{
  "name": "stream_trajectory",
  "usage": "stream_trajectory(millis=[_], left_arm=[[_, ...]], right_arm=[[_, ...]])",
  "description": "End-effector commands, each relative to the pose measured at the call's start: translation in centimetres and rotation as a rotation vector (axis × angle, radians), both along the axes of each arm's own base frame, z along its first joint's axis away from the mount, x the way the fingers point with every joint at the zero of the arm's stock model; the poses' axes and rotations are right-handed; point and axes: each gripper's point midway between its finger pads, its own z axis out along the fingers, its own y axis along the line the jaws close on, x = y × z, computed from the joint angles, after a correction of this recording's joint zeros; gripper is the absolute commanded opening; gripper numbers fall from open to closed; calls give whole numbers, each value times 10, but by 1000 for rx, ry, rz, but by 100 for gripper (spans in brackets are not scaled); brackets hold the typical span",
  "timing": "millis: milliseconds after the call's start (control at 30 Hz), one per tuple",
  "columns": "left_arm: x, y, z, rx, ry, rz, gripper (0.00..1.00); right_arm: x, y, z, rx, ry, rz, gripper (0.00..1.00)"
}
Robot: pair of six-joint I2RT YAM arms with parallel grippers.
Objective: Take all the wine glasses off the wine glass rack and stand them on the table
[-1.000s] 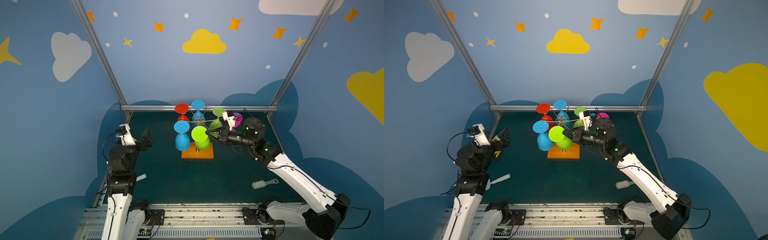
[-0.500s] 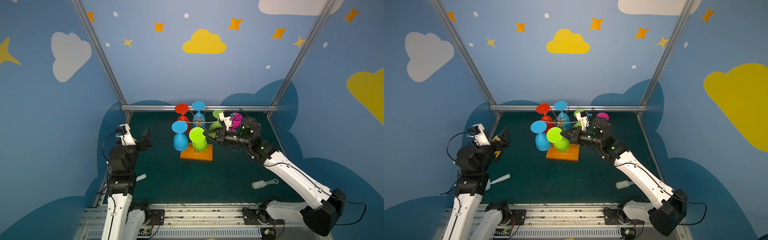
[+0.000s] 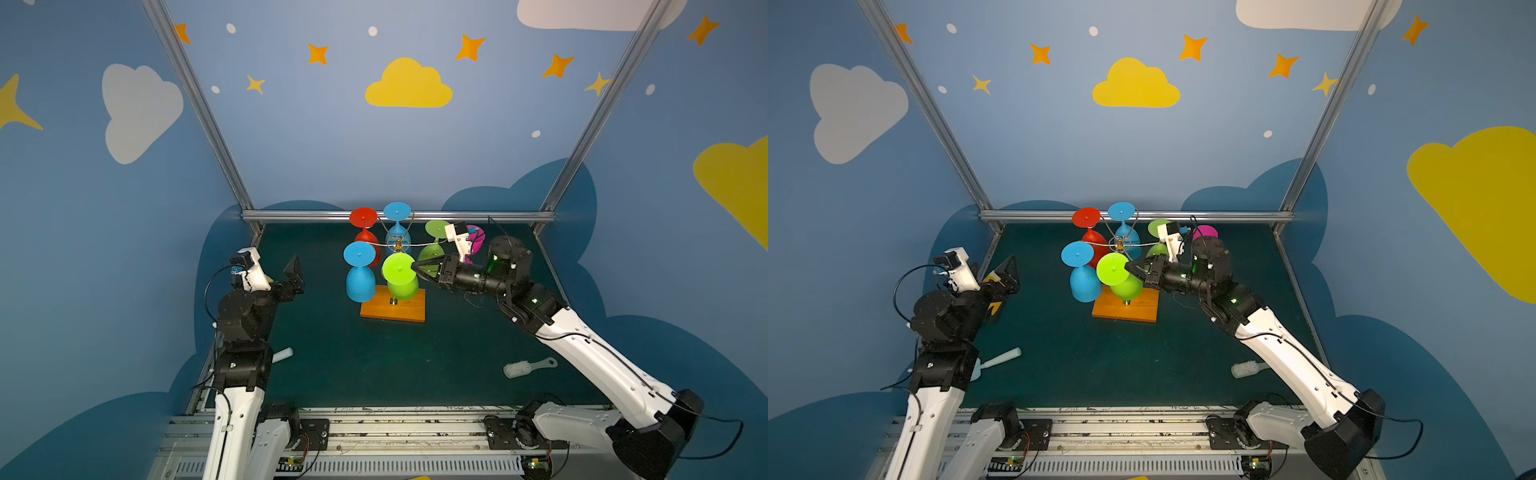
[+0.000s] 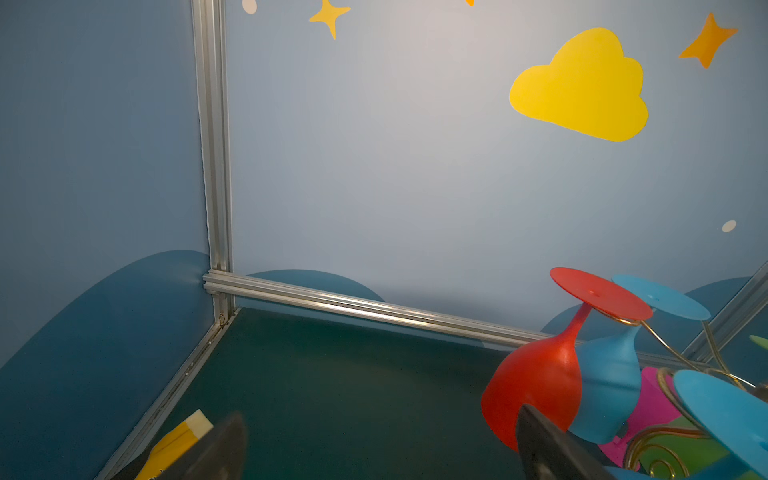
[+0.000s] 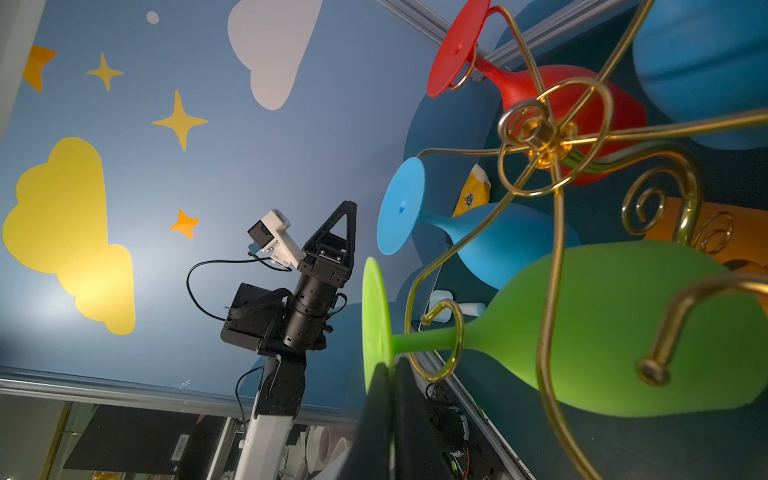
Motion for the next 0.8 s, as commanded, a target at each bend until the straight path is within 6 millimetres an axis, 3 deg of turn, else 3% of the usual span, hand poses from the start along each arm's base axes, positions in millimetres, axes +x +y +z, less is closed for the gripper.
stream_trajectory(millis=[0, 767], left_arm=[[-3, 0, 14, -2, -38, 0, 100], [-3, 0, 14, -2, -38, 0, 100]], right_arm=[[-7, -2, 12, 12, -33, 10, 0], [-16, 16, 15, 12, -44, 69, 0]])
